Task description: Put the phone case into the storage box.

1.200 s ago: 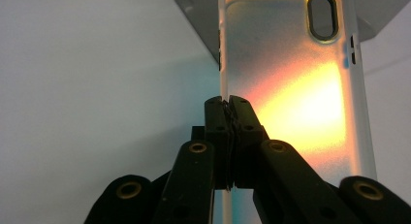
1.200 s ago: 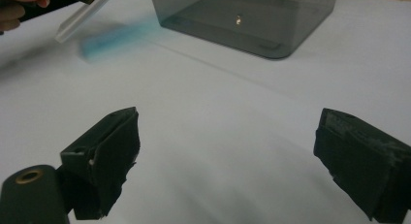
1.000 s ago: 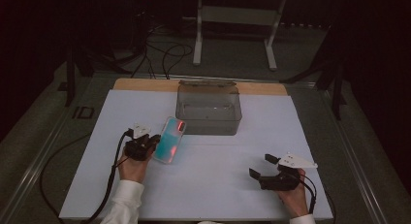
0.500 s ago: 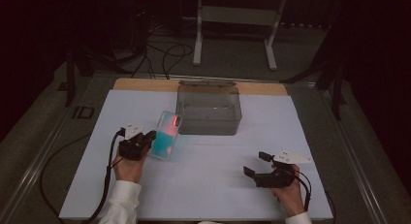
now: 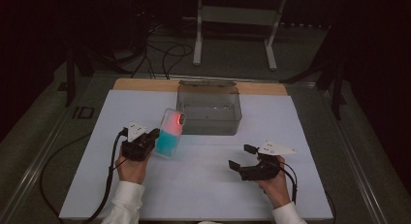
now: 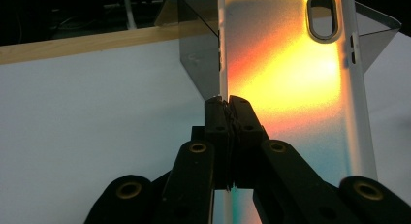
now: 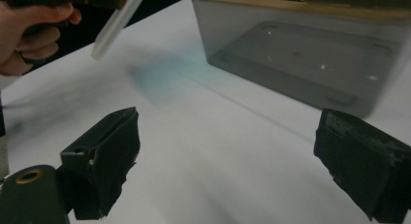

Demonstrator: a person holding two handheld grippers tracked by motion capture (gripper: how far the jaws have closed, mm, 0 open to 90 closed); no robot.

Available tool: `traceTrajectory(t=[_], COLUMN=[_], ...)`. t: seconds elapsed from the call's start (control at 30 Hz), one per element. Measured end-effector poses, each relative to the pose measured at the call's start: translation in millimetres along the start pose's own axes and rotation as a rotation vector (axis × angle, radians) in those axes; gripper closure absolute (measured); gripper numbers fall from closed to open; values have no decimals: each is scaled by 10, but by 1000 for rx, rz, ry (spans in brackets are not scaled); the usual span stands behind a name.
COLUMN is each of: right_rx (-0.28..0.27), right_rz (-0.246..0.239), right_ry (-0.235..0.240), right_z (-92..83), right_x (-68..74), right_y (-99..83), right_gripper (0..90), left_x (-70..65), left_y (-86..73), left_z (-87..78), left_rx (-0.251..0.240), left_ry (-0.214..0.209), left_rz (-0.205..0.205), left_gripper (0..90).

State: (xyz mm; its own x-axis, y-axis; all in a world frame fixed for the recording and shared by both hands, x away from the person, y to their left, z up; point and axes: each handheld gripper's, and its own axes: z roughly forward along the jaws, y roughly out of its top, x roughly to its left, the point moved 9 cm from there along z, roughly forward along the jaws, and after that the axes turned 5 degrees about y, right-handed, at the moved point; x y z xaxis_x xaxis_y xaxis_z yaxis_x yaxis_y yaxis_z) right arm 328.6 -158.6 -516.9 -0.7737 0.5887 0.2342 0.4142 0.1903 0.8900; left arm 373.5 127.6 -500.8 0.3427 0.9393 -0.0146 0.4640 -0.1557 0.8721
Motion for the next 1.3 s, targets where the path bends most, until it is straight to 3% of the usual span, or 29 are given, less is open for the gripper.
traceTrajectory(t=[0.53,1.0,1.3], right_rx=[35,70,90], right_rz=[-5,-15,-24], right_ry=[81,117,114], right_z=[386,665,813], right_x=[237,384,450], right_y=[231,380,435], right_gripper=[92,95,131], left_x=[-160,-229,-279], left_y=[18,61,98], left_z=[11,-14,-46], left_rx=[-21,-60,-92], left_ry=[2,-21,-30], left_rz=[35,56,71], left_gripper=[888,888,888])
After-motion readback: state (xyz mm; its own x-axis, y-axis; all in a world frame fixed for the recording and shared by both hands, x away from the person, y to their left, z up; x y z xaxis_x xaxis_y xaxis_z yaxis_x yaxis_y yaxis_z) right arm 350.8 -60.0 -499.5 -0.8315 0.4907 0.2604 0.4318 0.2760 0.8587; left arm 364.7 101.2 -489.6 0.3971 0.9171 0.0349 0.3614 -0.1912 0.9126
